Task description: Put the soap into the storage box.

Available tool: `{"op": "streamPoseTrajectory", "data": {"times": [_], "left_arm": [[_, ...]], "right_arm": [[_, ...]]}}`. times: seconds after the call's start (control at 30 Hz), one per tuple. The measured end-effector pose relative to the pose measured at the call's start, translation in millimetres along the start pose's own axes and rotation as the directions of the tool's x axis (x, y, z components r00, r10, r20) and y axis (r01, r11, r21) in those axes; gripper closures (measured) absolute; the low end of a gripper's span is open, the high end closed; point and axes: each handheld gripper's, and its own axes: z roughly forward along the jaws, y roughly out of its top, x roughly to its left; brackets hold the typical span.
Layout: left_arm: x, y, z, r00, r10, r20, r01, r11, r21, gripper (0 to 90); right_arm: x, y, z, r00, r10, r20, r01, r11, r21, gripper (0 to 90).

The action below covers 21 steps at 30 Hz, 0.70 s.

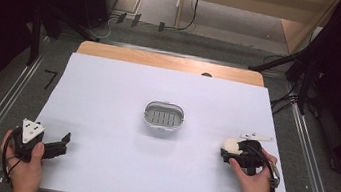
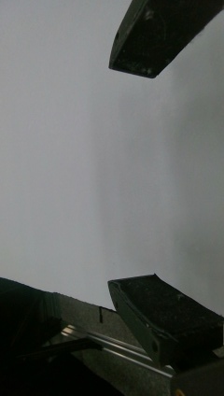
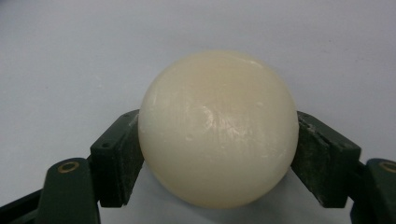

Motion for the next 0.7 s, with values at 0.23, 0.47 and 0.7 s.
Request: {"op": "streamPoseTrajectory", "data": {"times": [0.23,0.47,0.7], "left_arm": [[0.5,0.1,0.5,1.0,-0.007,-0.007,0.007,1.0,0.002,0.0],[-0.8,0.7,1.9,0.9999,0.001,-0.016,-0.001,0.9999,0.017,0.0],[-4.6,1.5,4.7,0.9992,0.035,-0.022,-0.034,0.9987,0.039,0.0]], "right_arm": [[3.5,4.1,-3.4,0.9986,-0.003,-0.052,0.002,1.0,-0.006,25.0],[7.1,11.0,-12.2,0.998,-0.025,-0.057,0.024,0.999,-0.026,25.0],[24.6,23.9,-19.1,0.9938,-0.067,-0.088,0.064,0.997,-0.033,25.0]]}}
